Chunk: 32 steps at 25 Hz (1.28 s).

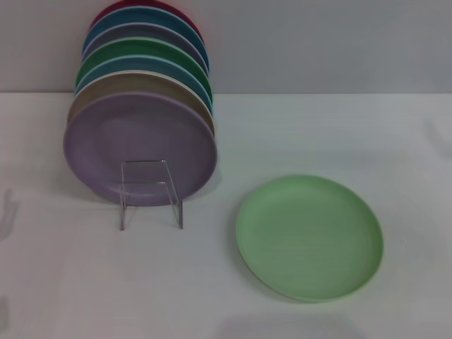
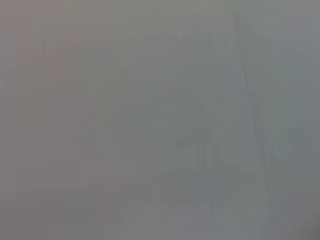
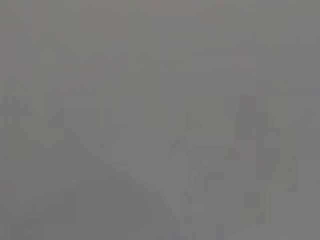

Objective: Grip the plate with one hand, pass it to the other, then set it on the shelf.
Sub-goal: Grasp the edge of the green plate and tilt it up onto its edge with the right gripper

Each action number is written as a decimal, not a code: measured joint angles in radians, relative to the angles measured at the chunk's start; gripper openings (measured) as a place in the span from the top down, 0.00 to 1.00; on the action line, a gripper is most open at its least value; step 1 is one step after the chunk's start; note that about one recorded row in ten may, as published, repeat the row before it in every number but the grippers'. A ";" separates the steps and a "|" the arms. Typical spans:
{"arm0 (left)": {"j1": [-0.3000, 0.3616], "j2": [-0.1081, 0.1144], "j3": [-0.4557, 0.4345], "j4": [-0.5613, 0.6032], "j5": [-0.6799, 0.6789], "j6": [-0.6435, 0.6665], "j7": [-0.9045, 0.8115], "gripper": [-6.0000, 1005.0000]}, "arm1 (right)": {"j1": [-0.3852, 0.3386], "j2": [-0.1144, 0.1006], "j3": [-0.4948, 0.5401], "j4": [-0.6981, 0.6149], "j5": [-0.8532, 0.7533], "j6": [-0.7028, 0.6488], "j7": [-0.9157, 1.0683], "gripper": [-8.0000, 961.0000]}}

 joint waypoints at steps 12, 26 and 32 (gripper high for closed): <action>-0.007 0.003 -0.001 0.001 0.000 0.003 -0.001 0.13 | 0.266 -0.003 0.099 0.411 -1.329 0.607 1.310 0.21; -0.021 0.006 -0.018 0.004 0.000 0.004 -0.003 0.13 | 0.451 0.003 0.061 0.101 -1.521 0.737 1.305 0.21; -0.021 0.006 -0.019 0.002 0.001 0.010 -0.003 0.13 | 0.477 0.002 0.058 0.041 -1.543 0.731 1.297 0.21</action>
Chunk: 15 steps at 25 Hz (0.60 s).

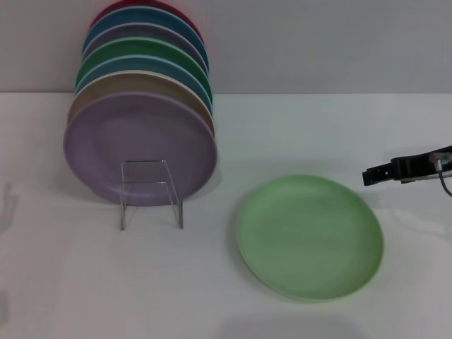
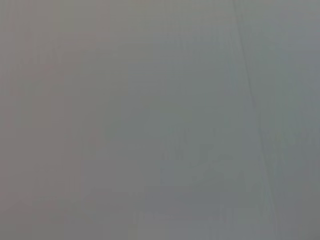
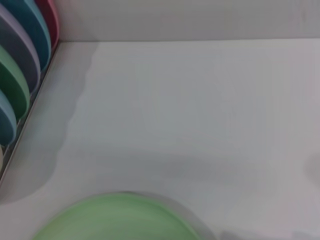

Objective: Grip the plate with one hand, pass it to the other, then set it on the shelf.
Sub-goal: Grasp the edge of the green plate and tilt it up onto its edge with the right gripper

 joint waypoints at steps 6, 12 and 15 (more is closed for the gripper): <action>-0.001 0.001 -0.004 0.002 0.000 -0.001 0.000 0.13 | 0.044 0.000 -0.001 -0.104 0.000 -0.005 -0.007 0.21; 0.000 0.001 -0.008 0.004 0.000 0.001 0.000 0.13 | 0.055 0.002 -0.008 -0.128 0.000 0.007 -0.005 0.21; -0.001 0.000 -0.009 0.006 0.000 0.000 0.000 0.13 | 0.060 0.002 -0.021 -0.131 -0.006 0.008 0.007 0.21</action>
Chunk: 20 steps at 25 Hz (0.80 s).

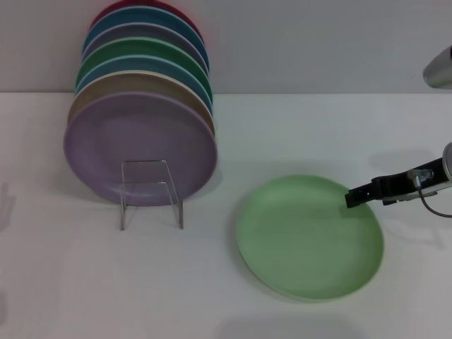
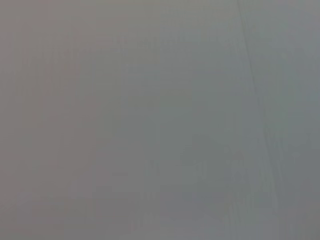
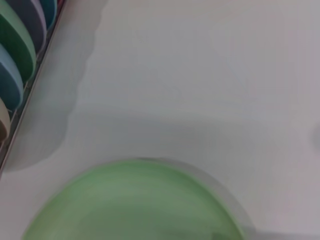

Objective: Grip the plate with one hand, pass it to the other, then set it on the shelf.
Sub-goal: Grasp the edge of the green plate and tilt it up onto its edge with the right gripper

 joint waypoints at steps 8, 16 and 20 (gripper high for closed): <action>-0.006 0.001 -0.002 0.002 0.000 -0.002 0.000 0.13 | 0.003 -0.001 -0.009 -0.004 -0.021 0.003 0.012 0.21; -0.013 0.002 -0.003 0.003 0.001 -0.001 0.000 0.14 | -0.004 -0.001 -0.020 -0.004 -0.053 0.011 0.025 0.21; -0.014 0.002 -0.003 0.003 0.000 0.000 0.000 0.14 | -0.006 -0.001 -0.020 -0.017 -0.054 0.006 0.026 0.21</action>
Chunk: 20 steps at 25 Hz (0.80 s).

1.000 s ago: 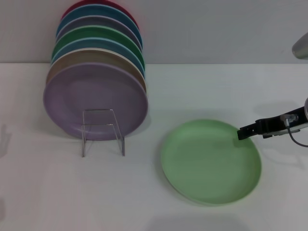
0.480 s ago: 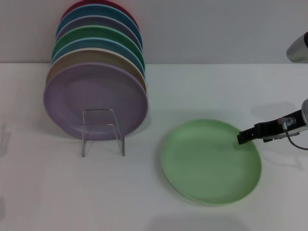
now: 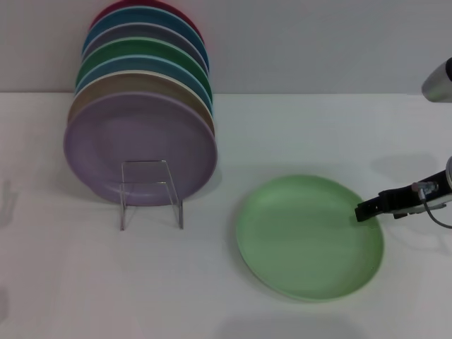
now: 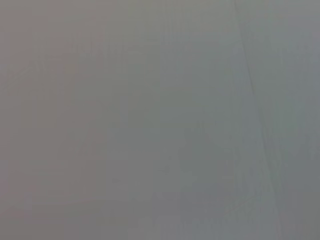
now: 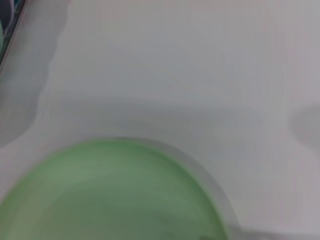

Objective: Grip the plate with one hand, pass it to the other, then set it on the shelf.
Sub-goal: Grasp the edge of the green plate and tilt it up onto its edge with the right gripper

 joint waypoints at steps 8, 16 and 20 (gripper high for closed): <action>0.000 0.000 0.000 0.000 0.000 0.001 0.000 0.14 | 0.003 0.000 -0.001 -0.020 0.000 -0.007 0.000 0.22; 0.000 0.000 0.002 0.000 0.006 0.002 0.000 0.14 | 0.005 0.000 -0.004 -0.039 0.000 -0.007 -0.003 0.22; 0.000 0.000 0.003 -0.001 0.006 0.002 0.000 0.14 | 0.007 0.000 -0.024 -0.043 0.000 -0.008 -0.001 0.22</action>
